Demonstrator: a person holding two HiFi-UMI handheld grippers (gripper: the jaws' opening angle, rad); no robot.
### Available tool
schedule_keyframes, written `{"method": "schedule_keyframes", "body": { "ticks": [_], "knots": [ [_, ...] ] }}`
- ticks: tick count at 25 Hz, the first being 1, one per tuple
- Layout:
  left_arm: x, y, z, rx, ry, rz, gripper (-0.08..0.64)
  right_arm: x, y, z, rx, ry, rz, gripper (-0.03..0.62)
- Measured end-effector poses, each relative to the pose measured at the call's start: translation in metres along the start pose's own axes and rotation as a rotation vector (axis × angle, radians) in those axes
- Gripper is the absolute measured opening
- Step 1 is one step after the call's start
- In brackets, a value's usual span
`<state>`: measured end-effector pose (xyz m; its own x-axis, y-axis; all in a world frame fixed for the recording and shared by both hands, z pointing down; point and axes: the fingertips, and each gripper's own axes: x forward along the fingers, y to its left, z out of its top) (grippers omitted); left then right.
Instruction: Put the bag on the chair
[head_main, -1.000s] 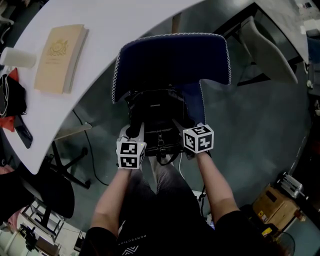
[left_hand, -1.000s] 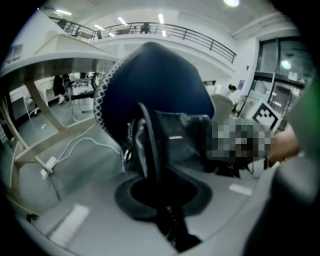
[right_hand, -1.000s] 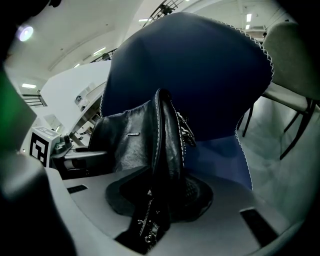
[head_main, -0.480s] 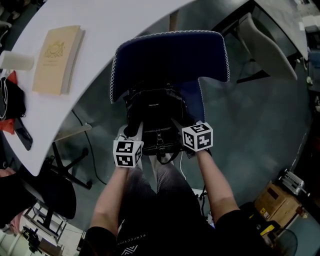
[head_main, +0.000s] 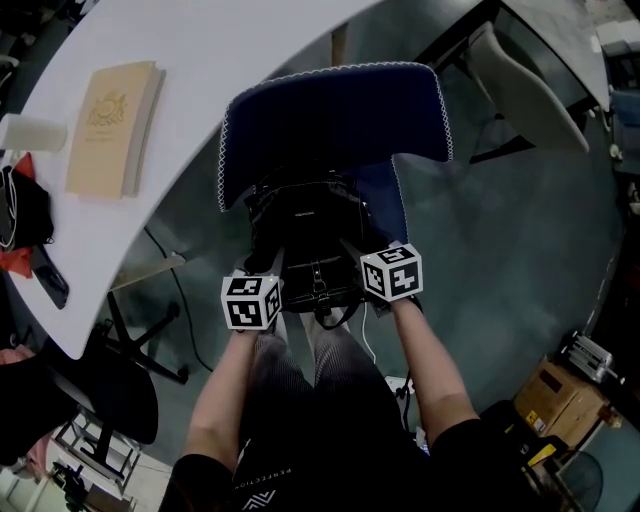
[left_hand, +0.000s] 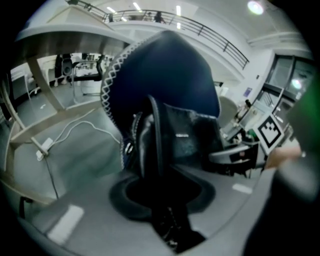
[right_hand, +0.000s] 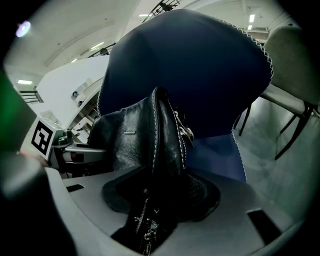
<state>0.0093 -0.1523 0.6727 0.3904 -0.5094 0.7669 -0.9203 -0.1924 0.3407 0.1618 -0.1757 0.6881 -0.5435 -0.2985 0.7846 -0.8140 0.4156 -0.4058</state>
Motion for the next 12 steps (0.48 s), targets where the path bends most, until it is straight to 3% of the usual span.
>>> {"method": "schedule_keyframes", "body": {
  "ticks": [9,11,12],
  "knots": [
    [-0.002,0.0,-0.004,0.043,0.078,-0.021,0.134,-0.008,-0.001,0.002,-0.038,0.026,-0.049,0.24],
    [0.0,-0.003,-0.006,0.097,0.113,-0.045,0.23,-0.012,-0.002,0.005,-0.034,0.02,-0.056,0.242],
    [0.0,-0.004,-0.007,0.118,0.129,-0.055,0.236,-0.014,-0.003,0.006,-0.029,0.015,-0.058,0.244]
  ]
}}
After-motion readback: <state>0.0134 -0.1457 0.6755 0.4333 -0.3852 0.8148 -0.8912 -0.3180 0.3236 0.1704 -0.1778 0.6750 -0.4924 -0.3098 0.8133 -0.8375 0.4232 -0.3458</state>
